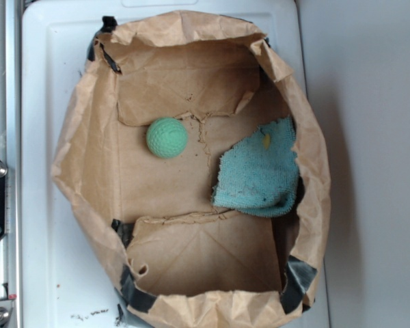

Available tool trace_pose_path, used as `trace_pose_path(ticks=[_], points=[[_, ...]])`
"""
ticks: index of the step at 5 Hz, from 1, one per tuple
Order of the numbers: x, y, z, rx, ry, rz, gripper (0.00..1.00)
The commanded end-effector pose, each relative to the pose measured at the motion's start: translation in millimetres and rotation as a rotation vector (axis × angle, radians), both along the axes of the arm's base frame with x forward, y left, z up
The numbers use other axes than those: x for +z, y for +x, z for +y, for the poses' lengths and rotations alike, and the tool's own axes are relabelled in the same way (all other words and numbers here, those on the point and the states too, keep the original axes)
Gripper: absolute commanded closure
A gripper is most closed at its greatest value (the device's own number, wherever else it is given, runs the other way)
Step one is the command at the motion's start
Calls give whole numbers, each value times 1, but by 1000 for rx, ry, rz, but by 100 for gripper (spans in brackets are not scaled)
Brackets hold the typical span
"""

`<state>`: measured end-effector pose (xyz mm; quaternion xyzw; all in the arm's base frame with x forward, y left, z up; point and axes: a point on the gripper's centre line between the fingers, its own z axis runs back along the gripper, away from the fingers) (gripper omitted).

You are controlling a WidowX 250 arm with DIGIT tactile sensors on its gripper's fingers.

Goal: Grab the green ball.

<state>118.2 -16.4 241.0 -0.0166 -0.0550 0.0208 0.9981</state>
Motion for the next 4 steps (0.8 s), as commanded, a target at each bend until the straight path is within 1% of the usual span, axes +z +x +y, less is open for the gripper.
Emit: trace_pose_path(ticks=[1, 2, 3, 4], points=[[0, 0, 0, 0, 0, 0, 0], [0, 25, -5, 21, 19, -21, 0], [-3, 41, -1, 54, 18, -34, 0], [-10, 80, 9, 63, 22, -53, 0]])
